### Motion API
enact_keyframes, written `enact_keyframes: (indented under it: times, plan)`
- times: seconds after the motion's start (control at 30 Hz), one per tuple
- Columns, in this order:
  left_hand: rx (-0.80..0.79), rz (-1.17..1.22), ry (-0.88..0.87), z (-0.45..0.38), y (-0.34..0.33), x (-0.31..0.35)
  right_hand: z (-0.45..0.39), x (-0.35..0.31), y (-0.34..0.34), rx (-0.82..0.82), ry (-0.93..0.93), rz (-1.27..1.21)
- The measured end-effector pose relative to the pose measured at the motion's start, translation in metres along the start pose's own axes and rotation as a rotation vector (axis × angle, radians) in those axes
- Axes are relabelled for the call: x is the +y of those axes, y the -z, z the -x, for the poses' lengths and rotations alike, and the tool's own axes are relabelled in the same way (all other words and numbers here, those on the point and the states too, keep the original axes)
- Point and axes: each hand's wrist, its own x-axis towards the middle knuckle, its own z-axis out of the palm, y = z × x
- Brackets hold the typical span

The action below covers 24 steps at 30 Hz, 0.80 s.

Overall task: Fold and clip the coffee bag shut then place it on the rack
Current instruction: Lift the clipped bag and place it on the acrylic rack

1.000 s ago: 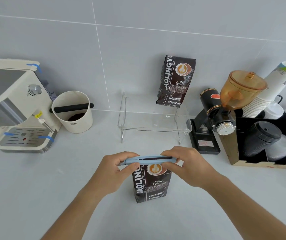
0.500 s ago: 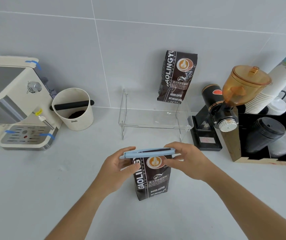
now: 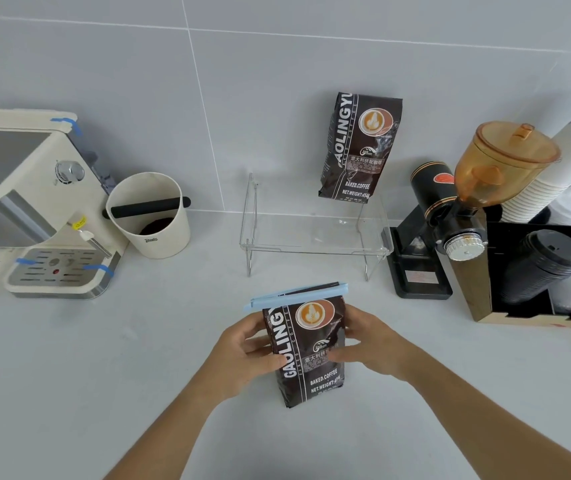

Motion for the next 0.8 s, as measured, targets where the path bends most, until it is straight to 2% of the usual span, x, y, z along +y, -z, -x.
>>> enact_keyframes:
  times: [0.37,0.8]
  plan:
    - [-0.008,-0.041,0.145,0.009,-0.005,-0.026,0.005,0.033,-0.012,0.019,-0.063,-0.216]
    - [0.085,0.087,0.117,0.014,-0.006,-0.028,0.013,0.025,-0.022,0.085,-0.006,-0.339]
